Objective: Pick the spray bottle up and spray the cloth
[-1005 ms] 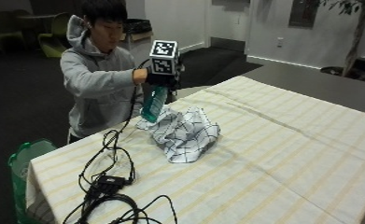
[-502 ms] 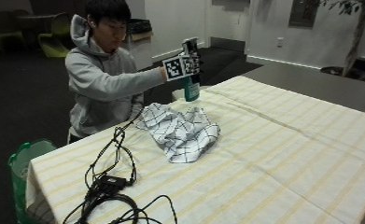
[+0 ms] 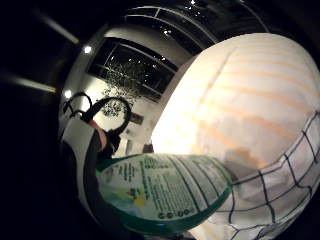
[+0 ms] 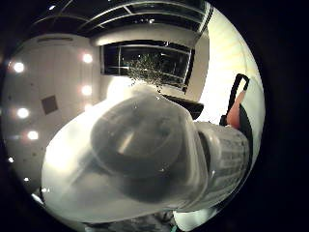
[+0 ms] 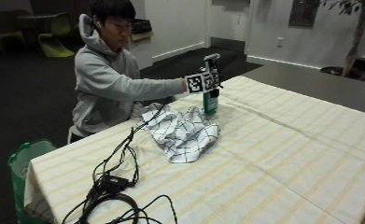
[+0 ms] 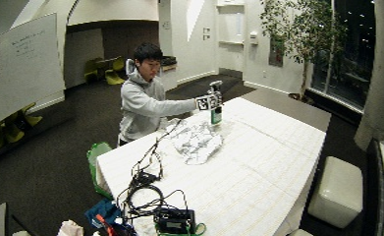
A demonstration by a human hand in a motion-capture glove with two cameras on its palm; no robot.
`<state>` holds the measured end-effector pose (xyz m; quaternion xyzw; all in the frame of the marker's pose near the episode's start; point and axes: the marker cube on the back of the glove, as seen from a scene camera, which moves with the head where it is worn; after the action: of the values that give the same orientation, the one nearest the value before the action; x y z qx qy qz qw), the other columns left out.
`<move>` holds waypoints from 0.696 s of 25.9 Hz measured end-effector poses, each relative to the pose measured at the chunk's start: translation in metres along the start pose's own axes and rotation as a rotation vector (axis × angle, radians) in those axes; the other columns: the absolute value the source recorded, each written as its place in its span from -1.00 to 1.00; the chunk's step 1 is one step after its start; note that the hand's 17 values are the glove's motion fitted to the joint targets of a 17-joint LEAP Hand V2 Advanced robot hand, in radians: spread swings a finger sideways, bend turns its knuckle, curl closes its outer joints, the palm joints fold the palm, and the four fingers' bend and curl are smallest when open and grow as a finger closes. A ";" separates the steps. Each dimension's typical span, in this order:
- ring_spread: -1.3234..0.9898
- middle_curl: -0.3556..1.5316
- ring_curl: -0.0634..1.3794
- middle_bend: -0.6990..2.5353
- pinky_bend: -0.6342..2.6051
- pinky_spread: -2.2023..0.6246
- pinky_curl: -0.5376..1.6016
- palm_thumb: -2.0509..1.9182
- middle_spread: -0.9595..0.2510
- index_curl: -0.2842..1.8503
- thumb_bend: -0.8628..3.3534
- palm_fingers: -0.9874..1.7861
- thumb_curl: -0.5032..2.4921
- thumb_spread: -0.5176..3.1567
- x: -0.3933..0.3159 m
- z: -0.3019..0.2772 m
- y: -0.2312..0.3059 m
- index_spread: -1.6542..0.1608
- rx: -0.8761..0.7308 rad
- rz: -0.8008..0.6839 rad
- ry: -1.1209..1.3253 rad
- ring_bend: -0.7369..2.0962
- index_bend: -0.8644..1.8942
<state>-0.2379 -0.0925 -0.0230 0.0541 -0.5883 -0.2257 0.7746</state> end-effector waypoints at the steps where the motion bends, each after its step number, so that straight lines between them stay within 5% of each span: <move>1: 0.02 -0.08 -0.26 -0.16 -0.36 0.35 -0.13 0.52 0.40 -0.24 -0.61 0.70 -0.16 -0.62 0.001 0.001 0.006 0.63 -0.068 0.002 0.008 0.01 -0.06; 3: 0.02 -0.09 -0.28 -0.18 -0.35 0.35 -0.13 0.51 0.42 -0.25 -0.61 0.64 -0.17 -0.61 -0.001 0.003 0.014 0.62 -0.164 0.011 0.012 -0.02 -0.10; 9: 0.07 -0.16 -0.30 -0.34 -0.24 0.50 -0.05 0.47 0.49 -0.31 -0.62 -0.09 -0.21 -0.44 -0.009 -0.017 0.019 0.54 -0.191 0.014 0.056 -0.18 -0.32; 18: 0.11 -0.24 -0.46 -0.42 -0.20 0.62 -0.11 0.43 0.55 -0.46 -0.61 -0.15 -0.28 -0.34 -0.001 -0.045 0.029 0.47 -0.093 -0.002 0.130 -0.24 -0.33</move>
<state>-0.1882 -0.0744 -0.0273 0.0333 -0.5256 -0.2495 0.8126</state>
